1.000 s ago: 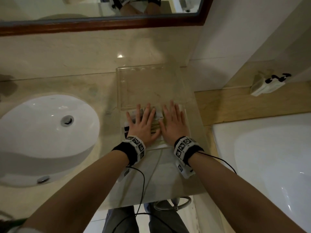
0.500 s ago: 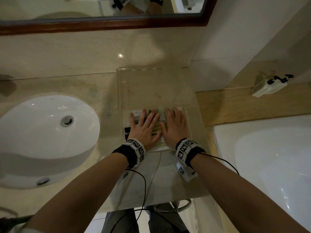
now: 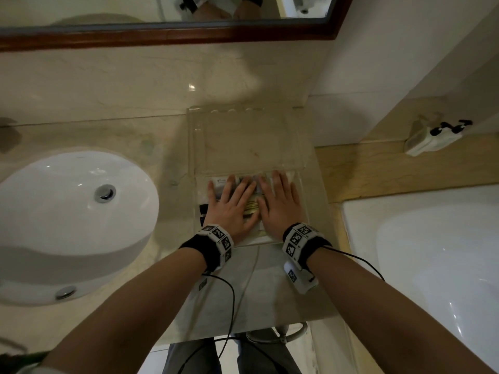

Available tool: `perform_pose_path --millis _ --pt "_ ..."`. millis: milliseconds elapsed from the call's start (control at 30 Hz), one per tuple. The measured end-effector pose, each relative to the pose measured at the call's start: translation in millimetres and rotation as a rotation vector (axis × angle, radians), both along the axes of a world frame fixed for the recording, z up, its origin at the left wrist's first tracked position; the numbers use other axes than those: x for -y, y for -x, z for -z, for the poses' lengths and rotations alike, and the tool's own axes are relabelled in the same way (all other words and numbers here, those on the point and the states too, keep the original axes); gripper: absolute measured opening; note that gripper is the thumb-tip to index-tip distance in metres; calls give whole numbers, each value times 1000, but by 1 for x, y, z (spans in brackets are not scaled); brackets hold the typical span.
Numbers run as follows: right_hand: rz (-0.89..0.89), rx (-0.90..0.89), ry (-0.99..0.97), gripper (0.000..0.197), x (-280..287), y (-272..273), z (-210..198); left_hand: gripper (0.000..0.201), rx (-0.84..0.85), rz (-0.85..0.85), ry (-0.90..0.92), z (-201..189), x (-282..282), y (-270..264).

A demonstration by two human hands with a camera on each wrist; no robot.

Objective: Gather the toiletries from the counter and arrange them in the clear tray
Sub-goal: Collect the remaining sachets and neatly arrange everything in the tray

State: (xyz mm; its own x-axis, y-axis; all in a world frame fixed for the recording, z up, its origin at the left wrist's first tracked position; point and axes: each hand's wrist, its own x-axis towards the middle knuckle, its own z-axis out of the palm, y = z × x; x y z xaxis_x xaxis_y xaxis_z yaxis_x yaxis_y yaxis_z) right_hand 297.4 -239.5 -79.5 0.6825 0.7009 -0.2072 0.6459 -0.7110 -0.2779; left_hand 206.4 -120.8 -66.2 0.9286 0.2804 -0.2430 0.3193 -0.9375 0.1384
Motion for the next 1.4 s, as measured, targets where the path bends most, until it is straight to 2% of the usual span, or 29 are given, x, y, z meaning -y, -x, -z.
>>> perform_pose_path --millis 333,467,567,667,900,1133,1400 --pt "-38 -63 53 55 -1 -2 -8 68 -50 17 26 -5 -4 2" --pt "-30 -79 -56 57 1 1 -23 85 -12 -77 70 -13 -10 17" --pt "-104 -26 -12 62 4 8 -27 100 -46 -195 60 -15 -13 28" --pt "-164 14 49 64 1 14 -24 105 -65 -261 87 -13 -14 35" --pt "-185 47 160 73 -1 21 -5 100 -88 -245 53 3 -10 44" --pt "-175 113 132 74 -3 19 -10 95 -60 -233 -1 0 -11 41" --pt "-168 27 98 72 -3 14 -14 96 -102 -217 -38 -8 -10 39"
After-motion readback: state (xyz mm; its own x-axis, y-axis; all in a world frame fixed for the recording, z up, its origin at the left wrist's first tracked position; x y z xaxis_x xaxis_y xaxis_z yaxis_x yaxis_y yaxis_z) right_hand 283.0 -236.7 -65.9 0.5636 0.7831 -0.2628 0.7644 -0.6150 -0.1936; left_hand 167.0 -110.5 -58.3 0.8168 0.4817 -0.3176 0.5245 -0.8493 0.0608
